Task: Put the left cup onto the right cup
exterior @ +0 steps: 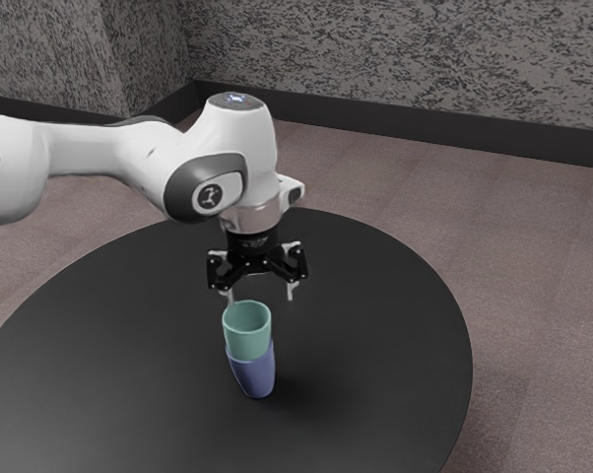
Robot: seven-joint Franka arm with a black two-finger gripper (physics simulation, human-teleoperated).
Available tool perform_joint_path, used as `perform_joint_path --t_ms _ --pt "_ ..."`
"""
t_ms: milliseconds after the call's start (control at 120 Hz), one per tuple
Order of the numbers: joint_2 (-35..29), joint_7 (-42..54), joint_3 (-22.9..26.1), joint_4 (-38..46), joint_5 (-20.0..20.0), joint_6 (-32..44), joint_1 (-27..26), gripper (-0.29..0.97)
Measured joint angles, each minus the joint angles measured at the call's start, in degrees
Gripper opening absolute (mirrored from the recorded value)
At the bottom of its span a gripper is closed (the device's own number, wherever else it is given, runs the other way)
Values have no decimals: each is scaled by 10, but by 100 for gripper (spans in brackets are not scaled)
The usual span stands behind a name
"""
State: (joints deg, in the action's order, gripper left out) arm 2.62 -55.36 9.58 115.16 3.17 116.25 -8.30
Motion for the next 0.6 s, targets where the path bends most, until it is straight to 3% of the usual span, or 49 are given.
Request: perform_joint_path --t_ms 600 --pt "-46 51 -10 -31 8 -52 -8 68"
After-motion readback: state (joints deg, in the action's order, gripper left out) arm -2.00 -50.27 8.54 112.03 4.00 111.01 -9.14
